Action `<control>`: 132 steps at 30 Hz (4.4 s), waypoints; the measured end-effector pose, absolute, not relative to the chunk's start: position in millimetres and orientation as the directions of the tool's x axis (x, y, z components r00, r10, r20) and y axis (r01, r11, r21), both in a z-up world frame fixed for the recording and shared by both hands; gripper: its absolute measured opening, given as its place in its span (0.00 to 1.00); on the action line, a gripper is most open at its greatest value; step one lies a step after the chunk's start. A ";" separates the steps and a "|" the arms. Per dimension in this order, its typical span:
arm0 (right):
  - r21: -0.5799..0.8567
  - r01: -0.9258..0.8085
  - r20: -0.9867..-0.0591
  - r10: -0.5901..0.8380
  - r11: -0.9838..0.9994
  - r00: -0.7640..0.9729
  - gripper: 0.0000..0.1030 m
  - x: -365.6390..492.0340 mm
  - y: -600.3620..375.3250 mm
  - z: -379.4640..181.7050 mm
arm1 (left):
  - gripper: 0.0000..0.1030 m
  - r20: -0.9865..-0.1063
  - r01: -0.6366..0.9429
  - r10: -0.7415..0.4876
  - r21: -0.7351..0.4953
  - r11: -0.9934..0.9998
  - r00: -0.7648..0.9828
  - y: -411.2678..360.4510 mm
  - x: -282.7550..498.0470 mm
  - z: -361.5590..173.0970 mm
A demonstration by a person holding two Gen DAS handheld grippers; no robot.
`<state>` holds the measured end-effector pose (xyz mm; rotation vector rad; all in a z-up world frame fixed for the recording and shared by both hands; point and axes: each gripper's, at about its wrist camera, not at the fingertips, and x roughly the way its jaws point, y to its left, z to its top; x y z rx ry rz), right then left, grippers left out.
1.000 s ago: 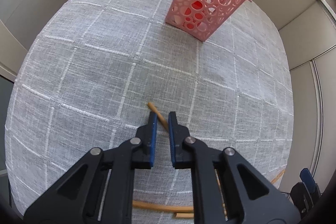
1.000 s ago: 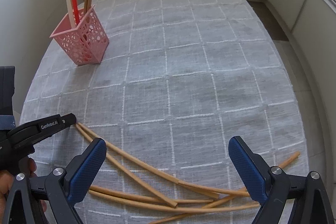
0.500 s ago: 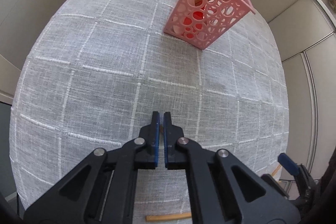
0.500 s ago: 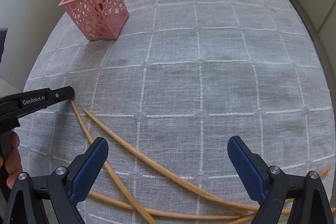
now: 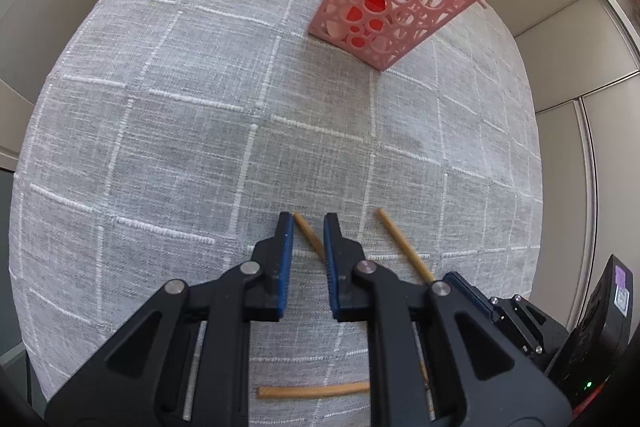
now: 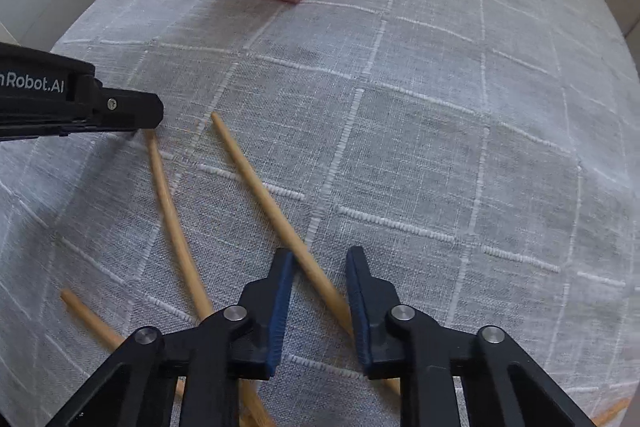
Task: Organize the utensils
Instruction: 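Grasp a wooden chopstick with the left tool while the right tool grasps another, then lift both chopsticks and lower them into the pink cup, then open both tools to release the chopsticks into the cup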
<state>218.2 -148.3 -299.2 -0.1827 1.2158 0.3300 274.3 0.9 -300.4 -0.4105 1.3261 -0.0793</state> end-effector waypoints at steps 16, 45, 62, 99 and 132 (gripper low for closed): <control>0.171 -0.232 -0.925 0.237 0.958 0.298 0.44 266.8 -176.6 -296.7 | 0.15 -0.958 -0.111 -0.139 -0.171 0.979 0.253 -64.5 271.3 -306.1; 0.236 -0.178 -0.829 0.293 0.955 0.476 0.10 268.8 -200.7 -236.4 | 0.05 -0.842 -0.020 -0.226 -0.271 0.962 0.490 7.1 268.2 -245.5; 0.237 -0.224 -0.619 0.325 0.945 0.715 0.06 193.9 -197.6 -123.5 | 0.05 -0.705 0.099 -0.220 -0.210 0.973 0.674 -6.1 209.3 -152.5; 0.234 -0.216 -0.421 0.299 0.948 0.856 0.06 300.5 -145.4 -29.2 | 0.05 -0.492 0.128 -0.170 -0.119 0.985 0.854 10.7 315.0 -58.6; 0.340 -0.133 -0.496 0.298 0.931 0.816 0.33 327.5 -183.3 -74.6 | 0.27 -0.701 0.154 -0.238 -0.182 0.971 0.672 -4.6 366.4 -102.3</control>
